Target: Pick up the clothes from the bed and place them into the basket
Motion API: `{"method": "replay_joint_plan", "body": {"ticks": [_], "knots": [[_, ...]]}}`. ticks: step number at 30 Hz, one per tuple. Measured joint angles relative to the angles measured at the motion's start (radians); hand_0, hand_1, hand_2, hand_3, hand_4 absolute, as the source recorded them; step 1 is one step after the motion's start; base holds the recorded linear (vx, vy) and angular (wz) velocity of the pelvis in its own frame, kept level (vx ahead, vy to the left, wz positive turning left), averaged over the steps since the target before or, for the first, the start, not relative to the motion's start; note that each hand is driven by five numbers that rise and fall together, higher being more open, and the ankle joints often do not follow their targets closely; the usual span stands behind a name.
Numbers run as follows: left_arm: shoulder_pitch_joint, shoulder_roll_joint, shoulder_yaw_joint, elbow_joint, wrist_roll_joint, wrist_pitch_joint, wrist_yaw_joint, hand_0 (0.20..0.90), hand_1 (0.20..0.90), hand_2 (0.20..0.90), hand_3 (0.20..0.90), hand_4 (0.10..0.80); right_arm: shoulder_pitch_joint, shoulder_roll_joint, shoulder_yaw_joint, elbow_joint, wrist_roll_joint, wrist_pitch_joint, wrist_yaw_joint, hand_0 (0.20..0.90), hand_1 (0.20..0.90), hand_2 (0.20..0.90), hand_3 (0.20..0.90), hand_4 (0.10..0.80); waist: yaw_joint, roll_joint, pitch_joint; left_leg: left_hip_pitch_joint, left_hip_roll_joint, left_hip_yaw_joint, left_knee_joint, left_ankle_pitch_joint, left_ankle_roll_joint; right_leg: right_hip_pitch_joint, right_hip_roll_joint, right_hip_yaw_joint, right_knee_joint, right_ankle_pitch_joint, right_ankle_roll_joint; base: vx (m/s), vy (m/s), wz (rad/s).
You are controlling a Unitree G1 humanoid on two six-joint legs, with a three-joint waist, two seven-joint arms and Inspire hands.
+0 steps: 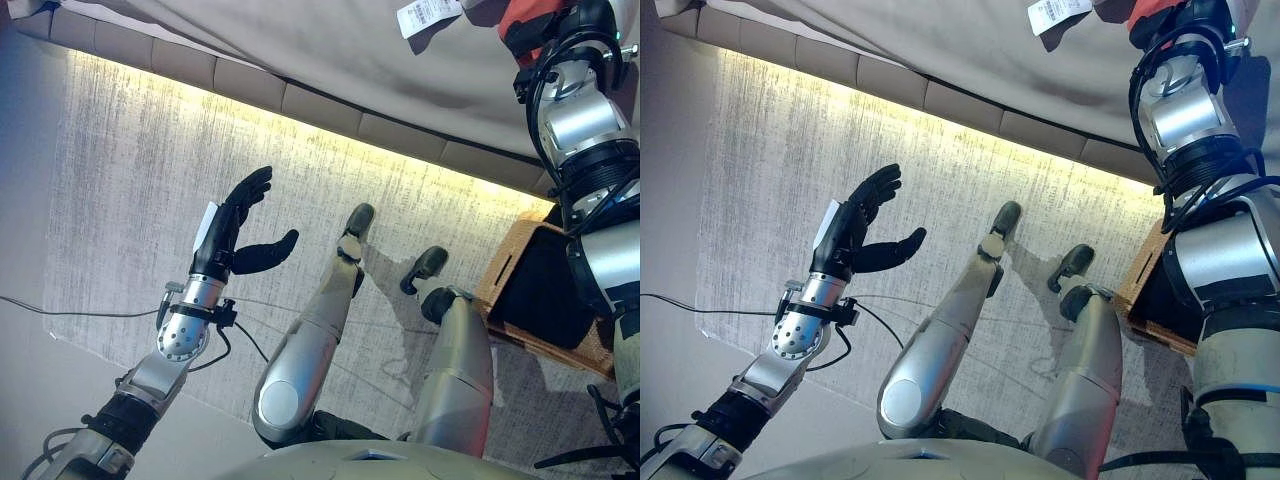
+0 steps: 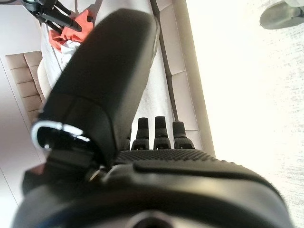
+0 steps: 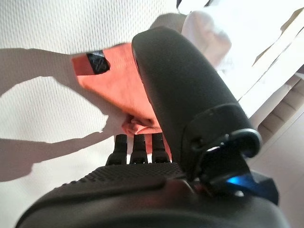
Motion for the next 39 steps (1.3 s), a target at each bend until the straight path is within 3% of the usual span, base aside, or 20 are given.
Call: {"method": "replay_joint_plan", "body": {"ticks": [5, 11, 16, 21, 26, 29, 32, 34, 36, 39], "knots": [[0.006, -0.003, 0.001, 0.006, -0.097, 0.000, -0.039, 0.900, 0.900, 0.900, 0.900, 0.800, 0.028, -0.001, 0.009, 0.000, -0.005, 0.002, 0.000, 0.900, 0.900, 0.900, 0.900, 0.800, -0.018, -0.005, 0.003, 0.118, 0.025, 0.029, -0.024, -0.008, -0.006, 0.121, 0.032, 0.025, -0.074, 0.001, 0.001, 0.006, -0.031, -0.25], [0.003, -0.007, 0.038, 0.012, -0.181, 0.001, -0.080, 0.900, 0.900, 0.900, 0.900, 0.800, 0.096, -0.025, 0.005, 0.021, -0.014, -0.001, 0.026, 0.900, 0.900, 0.900, 0.900, 0.800, -0.033, -0.013, 0.003, 0.352, 0.043, 0.069, -0.152, -0.001, 0.002, 0.333, 0.039, 0.041, -0.199, 0.021, 0.007, 0.006, -0.018, -0.23], [0.001, -0.020, 0.047, 0.019, -0.246, 0.009, -0.090, 0.900, 0.900, 0.900, 0.900, 0.800, 0.174, -0.042, -0.072, 0.018, -0.015, -0.013, 0.069, 0.900, 0.900, 0.900, 0.900, 0.800, -0.053, -0.034, -0.006, 0.514, 0.059, 0.092, -0.259, -0.002, 0.001, 0.480, 0.051, 0.045, -0.300, 0.022, 0.009, 0.082, -0.020, -0.20], [-0.015, -0.056, 0.071, 0.067, -0.256, 0.025, -0.094, 0.900, 0.900, 0.900, 0.900, 0.800, 0.250, -0.071, -0.149, -0.051, -0.059, -0.024, 0.133, 0.900, 0.900, 0.900, 0.900, 0.800, -0.082, -0.049, -0.015, 0.633, 0.068, 0.116, -0.359, 0.021, 0.001, 0.574, 0.054, 0.047, -0.360, 0.055, 0.040, 0.059, -0.027, -0.10], [-0.032, -0.088, 0.086, 0.077, -0.262, 0.052, -0.090, 0.900, 0.900, 0.900, 0.900, 0.800, 0.325, -0.083, -0.169, -0.153, -0.109, -0.048, 0.228, 0.900, 0.900, 0.900, 0.900, 0.800, -0.112, -0.058, -0.022, 0.752, 0.096, 0.112, -0.419, 0.034, -0.014, 0.695, 0.089, 0.045, -0.433, 0.073, 0.041, 0.107, -0.061, -0.10], [-0.029, -0.125, 0.138, 0.087, -0.282, 0.059, -0.085, 0.900, 0.900, 0.900, 0.900, 0.800, 0.383, -0.084, -0.176, -0.244, -0.139, -0.054, 0.273, 0.900, 0.900, 0.900, 0.900, 0.800, -0.125, -0.089, -0.043, 0.777, 0.101, 0.120, -0.398, 0.040, -0.023, 0.722, 0.105, 0.072, -0.437, 0.068, 0.046, 0.144, -0.036, -0.20], [-0.037, -0.145, 0.160, 0.141, -0.299, 0.074, -0.076, 0.900, 0.900, 0.900, 0.900, 0.800, 0.438, -0.064, -0.172, -0.290, -0.178, -0.054, 0.317, 0.900, 0.900, 0.900, 0.900, 0.800, -0.121, -0.123, -0.056, 0.749, 0.075, 0.121, -0.229, 0.041, -0.024, 0.785, 0.097, 0.104, -0.467, 0.063, 0.038, 0.186, 0.013, -0.37], [-0.015, -0.169, 0.178, 0.164, -0.301, 0.074, -0.084, 0.900, 0.900, 0.900, 0.900, 0.800, 0.471, -0.020, -0.170, -0.292, -0.202, -0.052, 0.319, 0.900, 0.900, 0.900, 0.900, 0.800, -0.114, -0.143, -0.081, 0.683, 0.057, 0.116, -0.079, 0.019, -0.039, 0.837, 0.094, 0.130, -0.516, 0.045, 0.011, 0.227, 0.080, -0.39], [0.005, -0.182, 0.178, 0.171, -0.300, 0.073, -0.097, 0.900, 0.900, 0.900, 0.900, 0.800, 0.519, 0.014, -0.167, -0.287, -0.212, -0.047, 0.319, 0.900, 0.900, 0.900, 0.900, 0.800, -0.112, -0.148, -0.131, 0.674, 0.079, 0.076, -0.148, -0.003, -0.054, 0.856, 0.126, 0.134, -0.545, 0.034, -0.012, 0.259, 0.138, -0.09], [-0.004, -0.197, 0.177, 0.173, -0.300, 0.072, -0.128, 0.900, 0.900, 0.900, 0.900, 0.800, 0.520, 0.028, -0.165, -0.267, -0.214, -0.042, 0.325, 0.900, 0.900, 0.900, 0.900, 0.800, -0.097, -0.141, -0.134, 0.613, 0.094, 0.051, -0.260, 0.003, -0.062, 0.872, 0.162, 0.145, -0.554, 0.017, -0.047, 0.323, 0.243, -0.12]]}}
